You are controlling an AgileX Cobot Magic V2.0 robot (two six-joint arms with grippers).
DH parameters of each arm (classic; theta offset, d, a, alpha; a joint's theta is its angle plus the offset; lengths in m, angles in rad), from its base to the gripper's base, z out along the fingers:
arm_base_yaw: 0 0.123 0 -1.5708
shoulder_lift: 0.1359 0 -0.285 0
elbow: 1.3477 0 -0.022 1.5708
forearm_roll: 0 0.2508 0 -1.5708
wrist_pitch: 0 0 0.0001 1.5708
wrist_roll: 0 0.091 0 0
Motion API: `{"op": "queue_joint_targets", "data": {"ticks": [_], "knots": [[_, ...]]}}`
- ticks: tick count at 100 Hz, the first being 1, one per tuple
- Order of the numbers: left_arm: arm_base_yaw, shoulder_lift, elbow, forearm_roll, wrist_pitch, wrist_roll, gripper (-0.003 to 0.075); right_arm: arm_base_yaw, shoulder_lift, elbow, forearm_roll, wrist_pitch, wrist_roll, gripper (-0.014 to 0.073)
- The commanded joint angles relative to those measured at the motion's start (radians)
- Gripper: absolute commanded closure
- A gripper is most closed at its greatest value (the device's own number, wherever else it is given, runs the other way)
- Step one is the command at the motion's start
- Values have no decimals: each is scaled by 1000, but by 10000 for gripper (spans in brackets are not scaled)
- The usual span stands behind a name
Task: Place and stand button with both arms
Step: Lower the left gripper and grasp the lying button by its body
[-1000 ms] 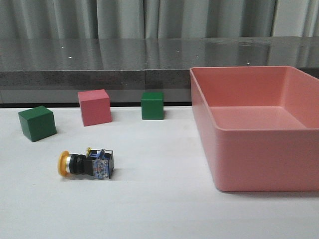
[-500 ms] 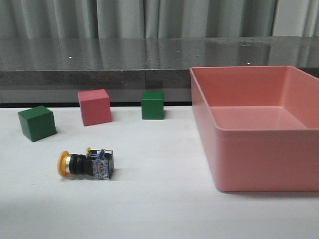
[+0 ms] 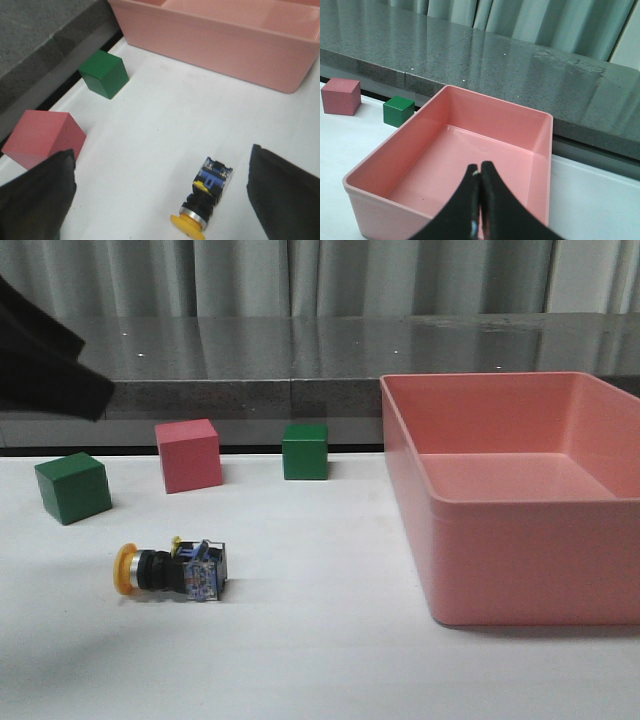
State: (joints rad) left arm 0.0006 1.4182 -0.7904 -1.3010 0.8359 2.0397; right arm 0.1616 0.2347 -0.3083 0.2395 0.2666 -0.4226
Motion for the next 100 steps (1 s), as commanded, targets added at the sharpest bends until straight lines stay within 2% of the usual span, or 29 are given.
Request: {"op": "queue_joint_targets", "data": {"ticks": [1,12,24,42,83,92,100], "knots": [[-5,46,-29,-89,44,120,54,-8,8,-28,12,-81,1,655],[-5,130,-29,-163,84,302,69,-8,8,-28,12,-81,1,655],[-5,219,-29,-172,150,454,69,-8,8,-28,12,-81,1,655],[-5,341,-29,-172,231,527,70,-8,8,-28,12,-81,1,655],[-5,501,-30,-206,229,596,87,-8,8,-28,12,-81,1,655],[-5,521,-30,-208,215,596,143,-8,8,-28,12,-81,1,655],[-5,536,-30,-205,196,596,272,-8,8,-28,12,-81,1,655]]}}
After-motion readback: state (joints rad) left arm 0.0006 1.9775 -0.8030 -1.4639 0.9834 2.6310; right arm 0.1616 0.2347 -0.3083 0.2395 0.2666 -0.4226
